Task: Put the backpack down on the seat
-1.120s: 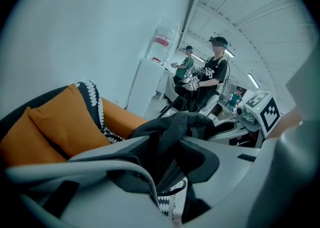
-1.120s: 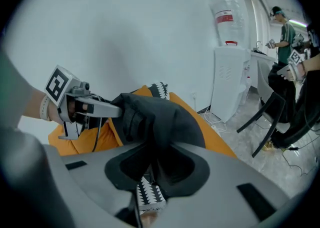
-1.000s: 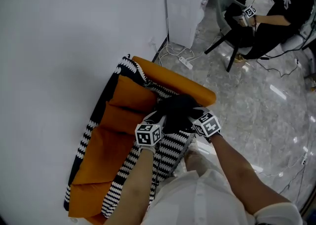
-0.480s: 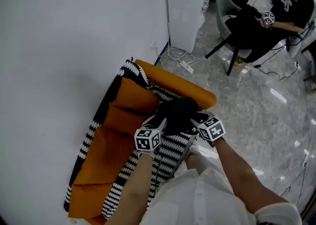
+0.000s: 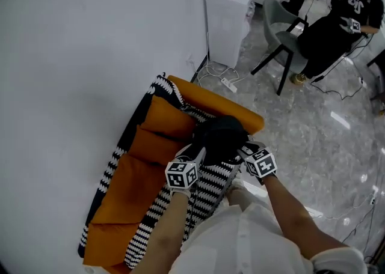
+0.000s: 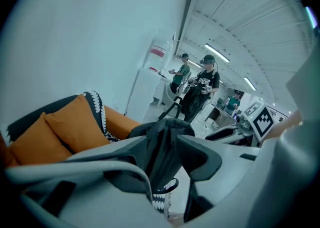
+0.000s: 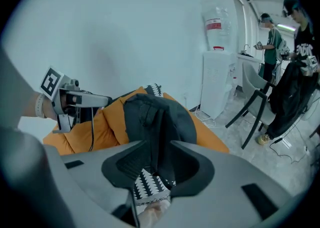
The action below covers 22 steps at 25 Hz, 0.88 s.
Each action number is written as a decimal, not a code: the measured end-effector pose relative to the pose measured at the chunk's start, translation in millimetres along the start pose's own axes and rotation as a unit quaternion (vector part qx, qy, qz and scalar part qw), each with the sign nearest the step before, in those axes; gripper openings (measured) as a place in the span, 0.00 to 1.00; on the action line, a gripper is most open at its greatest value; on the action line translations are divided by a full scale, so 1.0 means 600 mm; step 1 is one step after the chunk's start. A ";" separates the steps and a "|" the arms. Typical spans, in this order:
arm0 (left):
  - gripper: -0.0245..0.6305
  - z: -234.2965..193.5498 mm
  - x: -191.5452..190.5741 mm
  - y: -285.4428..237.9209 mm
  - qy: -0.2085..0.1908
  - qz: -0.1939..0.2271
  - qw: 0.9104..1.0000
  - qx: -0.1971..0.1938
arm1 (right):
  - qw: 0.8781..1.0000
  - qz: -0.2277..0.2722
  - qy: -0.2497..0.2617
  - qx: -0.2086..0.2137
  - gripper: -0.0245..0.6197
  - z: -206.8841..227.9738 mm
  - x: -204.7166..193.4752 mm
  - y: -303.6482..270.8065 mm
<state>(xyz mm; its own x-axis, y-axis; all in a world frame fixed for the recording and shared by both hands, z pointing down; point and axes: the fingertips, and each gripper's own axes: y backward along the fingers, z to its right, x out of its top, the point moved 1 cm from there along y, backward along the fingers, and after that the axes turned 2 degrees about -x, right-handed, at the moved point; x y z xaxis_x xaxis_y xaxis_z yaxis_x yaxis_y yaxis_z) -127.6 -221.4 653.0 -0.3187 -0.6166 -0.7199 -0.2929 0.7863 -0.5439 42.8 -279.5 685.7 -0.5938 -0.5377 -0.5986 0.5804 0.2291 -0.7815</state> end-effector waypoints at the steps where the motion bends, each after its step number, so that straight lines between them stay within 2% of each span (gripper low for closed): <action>1: 0.34 0.005 0.000 0.002 -0.002 0.001 1.000 -0.002 | 1.000 0.007 -0.004 0.001 0.28 -0.002 0.002 0.004; 12: 0.34 0.046 0.016 0.037 -0.005 0.029 1.000 -0.011 | 0.996 0.079 -0.036 0.022 0.27 -0.037 0.035 0.059; 17: 0.30 0.054 0.024 0.063 0.001 0.046 0.999 -0.015 | 0.992 0.111 -0.046 0.031 0.25 -0.056 0.049 0.084; 22: 0.24 0.071 0.039 0.085 -0.004 0.064 0.998 -0.022 | 0.986 0.155 -0.049 0.045 0.10 -0.072 0.075 0.119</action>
<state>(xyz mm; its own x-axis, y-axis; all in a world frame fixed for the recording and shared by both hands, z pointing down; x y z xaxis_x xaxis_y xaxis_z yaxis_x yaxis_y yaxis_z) -111.9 -194.0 590.0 -0.3489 -0.5108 -0.7857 -0.2889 0.8562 -0.4283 33.3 -252.6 595.5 -0.3250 -0.5305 -0.7829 0.7757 0.3241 -0.5416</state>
